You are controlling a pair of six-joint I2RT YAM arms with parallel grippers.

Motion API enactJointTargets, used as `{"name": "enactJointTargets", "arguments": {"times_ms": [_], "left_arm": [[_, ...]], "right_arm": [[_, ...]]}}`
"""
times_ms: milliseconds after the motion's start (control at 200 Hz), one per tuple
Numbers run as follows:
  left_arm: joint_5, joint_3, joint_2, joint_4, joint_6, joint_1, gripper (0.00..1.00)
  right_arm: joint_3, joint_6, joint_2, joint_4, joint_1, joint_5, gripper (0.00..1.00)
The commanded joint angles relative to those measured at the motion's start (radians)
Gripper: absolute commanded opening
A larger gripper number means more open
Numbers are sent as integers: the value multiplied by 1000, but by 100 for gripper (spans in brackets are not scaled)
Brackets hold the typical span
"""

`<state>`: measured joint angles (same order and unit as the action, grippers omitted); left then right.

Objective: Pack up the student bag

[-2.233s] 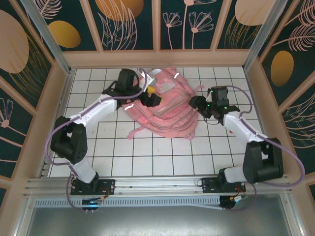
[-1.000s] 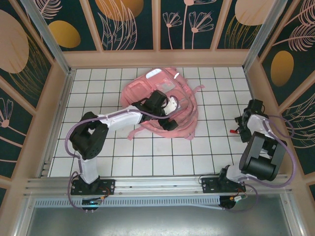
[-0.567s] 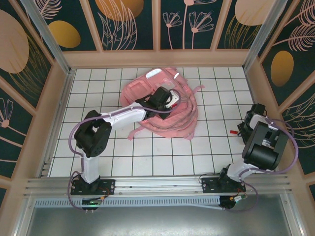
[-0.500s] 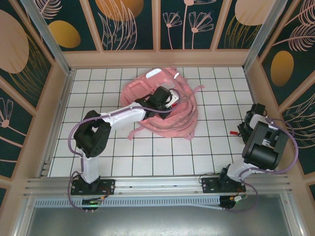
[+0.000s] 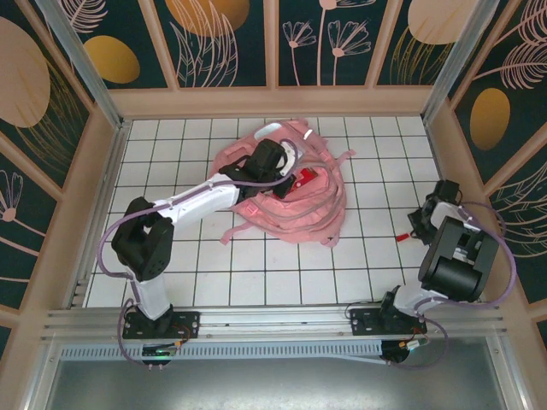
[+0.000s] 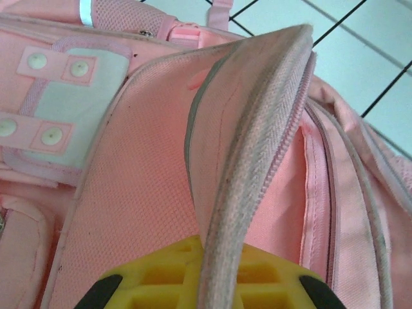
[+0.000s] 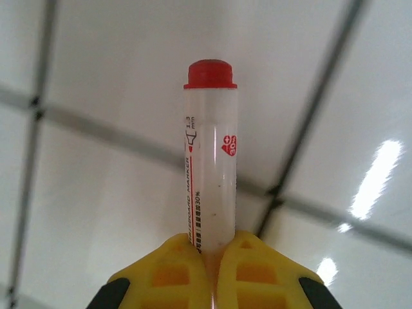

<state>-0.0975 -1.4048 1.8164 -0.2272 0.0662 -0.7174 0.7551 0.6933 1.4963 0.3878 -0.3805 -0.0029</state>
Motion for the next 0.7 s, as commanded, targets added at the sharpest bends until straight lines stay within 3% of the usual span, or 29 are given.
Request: {"name": "enactJointTargets", "arguments": {"times_ms": [0,170,345,505,626,661,696], "left_arm": [[-165,10,-87,112,161,65,0],[-135,44,-97,137,188,93,0],[-191,35,-122,156,213,95,0],[-242,33,-142,212,257,95,0],[-272,39,-160,241,274,96,0],[-273,40,-165,241,275,95,0],[-268,41,-170,238,275,96,0]], "right_arm": [[-6,79,-125,0,138,-165,0],[76,301,-290,10,430,-213,0],[143,535,-255,-163,674,-256,0],[184,703,-130,-348,806,-281,0],[257,751,-1,-449,845,-283,0],[292,766,37,-452,853,-297,4],[315,780,74,-466,861,-314,16]]}}
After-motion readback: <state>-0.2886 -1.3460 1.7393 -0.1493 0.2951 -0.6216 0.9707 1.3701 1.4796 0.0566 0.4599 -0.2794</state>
